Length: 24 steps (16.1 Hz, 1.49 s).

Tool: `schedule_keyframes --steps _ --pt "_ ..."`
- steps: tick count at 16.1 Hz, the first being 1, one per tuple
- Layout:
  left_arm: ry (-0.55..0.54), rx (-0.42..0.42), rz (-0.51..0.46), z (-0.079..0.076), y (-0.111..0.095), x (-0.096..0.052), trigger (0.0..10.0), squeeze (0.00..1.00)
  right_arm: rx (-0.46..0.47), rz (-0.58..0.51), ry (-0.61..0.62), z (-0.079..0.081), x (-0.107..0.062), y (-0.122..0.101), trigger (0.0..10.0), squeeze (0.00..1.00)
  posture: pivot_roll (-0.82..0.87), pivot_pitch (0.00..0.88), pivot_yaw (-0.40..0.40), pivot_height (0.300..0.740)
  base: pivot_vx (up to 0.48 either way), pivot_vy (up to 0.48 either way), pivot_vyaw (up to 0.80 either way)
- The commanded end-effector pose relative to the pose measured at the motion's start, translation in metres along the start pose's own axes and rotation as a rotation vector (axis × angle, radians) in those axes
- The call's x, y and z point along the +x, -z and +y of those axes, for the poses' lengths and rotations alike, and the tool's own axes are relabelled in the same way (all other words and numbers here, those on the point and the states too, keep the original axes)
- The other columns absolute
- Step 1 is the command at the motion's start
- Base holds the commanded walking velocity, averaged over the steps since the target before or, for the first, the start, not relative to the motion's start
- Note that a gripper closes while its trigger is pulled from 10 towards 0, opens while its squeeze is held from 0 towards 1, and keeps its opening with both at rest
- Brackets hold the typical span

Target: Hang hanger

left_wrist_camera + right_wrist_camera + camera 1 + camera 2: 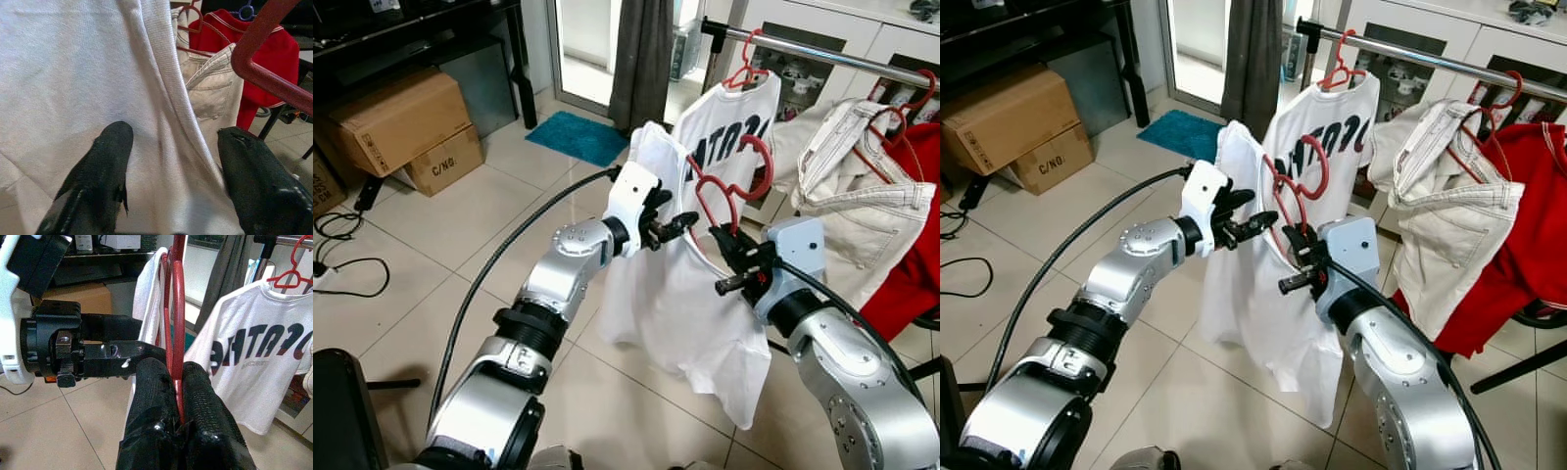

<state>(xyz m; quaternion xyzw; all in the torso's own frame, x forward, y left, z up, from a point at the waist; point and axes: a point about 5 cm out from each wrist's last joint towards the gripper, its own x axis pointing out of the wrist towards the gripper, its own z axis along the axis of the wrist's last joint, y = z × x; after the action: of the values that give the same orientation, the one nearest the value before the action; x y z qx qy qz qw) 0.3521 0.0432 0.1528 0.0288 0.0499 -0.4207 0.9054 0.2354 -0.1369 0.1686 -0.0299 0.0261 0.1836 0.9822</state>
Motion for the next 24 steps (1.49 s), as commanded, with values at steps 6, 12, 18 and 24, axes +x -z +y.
schedule_keyframes --steps 6,12,18,24 --pt "-0.016 0.022 0.003 0.003 -0.003 0.004 0.0 0.00 -0.003 -0.077 0.016 -0.003 0.001 -0.013 0.0 0.00 -0.05 0.013 -0.043 0.740 0.000 0.000 0.00" --pt "-0.018 0.019 0.012 0.004 0.000 0.003 0.0 0.00 0.011 -0.077 0.029 -0.004 0.001 -0.012 0.0 0.00 -0.05 0.010 -0.042 0.740 0.000 0.000 0.00" --pt "-0.026 0.007 0.000 0.004 0.001 -0.003 0.0 0.00 0.008 -0.043 0.057 -0.008 0.000 -0.006 0.0 0.00 -0.05 0.015 -0.041 0.740 0.000 0.000 0.00" --pt "-0.111 0.008 -0.070 0.012 -0.013 -0.033 0.0 0.00 -0.035 0.164 0.184 -0.031 -0.007 0.025 0.0 0.00 -0.03 0.017 -0.049 0.740 0.000 0.000 0.00"
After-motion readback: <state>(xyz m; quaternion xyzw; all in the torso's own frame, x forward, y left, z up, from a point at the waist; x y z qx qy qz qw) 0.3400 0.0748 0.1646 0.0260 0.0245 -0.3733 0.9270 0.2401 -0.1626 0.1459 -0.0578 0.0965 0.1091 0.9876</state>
